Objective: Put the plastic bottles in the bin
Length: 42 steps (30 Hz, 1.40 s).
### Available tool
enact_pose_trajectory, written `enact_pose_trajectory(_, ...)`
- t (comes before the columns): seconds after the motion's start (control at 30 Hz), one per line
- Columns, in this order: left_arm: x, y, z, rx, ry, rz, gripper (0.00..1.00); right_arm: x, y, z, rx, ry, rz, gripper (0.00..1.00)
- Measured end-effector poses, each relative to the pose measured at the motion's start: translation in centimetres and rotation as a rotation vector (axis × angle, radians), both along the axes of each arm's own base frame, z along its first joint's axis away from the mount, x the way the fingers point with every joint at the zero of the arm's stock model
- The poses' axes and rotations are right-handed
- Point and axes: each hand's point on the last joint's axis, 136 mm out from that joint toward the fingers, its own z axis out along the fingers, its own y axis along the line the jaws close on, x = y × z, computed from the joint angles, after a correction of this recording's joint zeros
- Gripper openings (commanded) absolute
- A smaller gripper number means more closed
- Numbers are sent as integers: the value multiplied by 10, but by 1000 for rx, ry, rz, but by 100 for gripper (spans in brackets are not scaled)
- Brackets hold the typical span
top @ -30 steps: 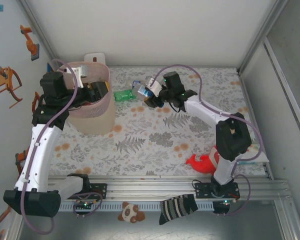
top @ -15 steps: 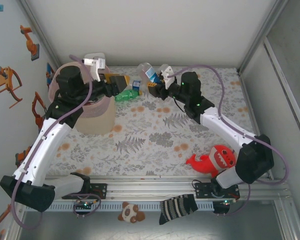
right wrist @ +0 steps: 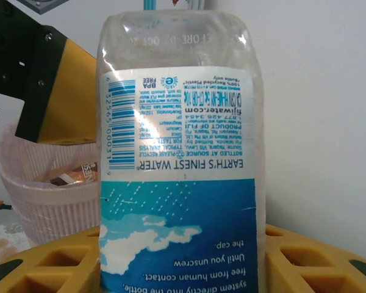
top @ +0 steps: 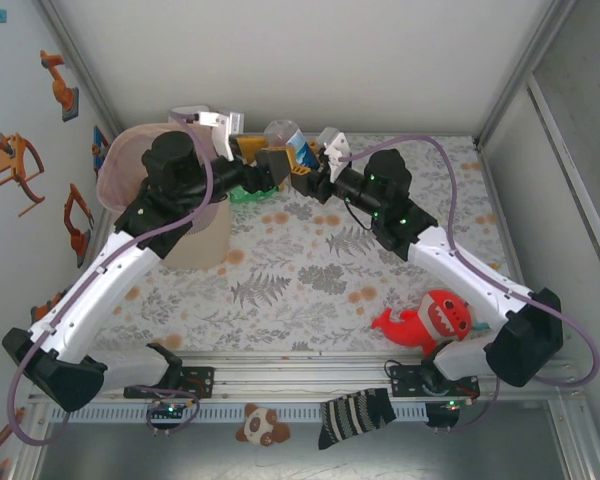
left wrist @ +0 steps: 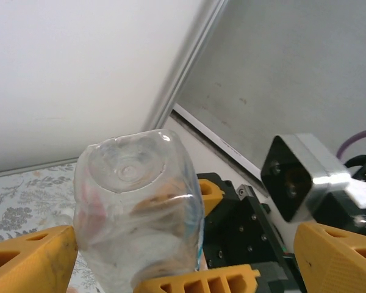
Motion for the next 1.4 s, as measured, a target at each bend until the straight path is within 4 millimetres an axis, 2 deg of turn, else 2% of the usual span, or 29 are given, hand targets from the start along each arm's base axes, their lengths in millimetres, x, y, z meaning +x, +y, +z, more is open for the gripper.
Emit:
enact_pose_trajectory(0.27,3,-18,-11,25,11,23,86,-19,6,13,14,-33,32,48)
enact_pose_trajectory(0.57,-2,-32,-7,21,2,16,75,-27,2,26,24,-70,26,48)
enact_pose_trajectory(1.13,-4,-33,0,13,-13,20,64,-29,-3,33,34,-85,-3,48)
enact_pose_trajectory(1.4,-4,-33,0,13,-13,15,55,-28,-4,33,27,-91,-11,48)
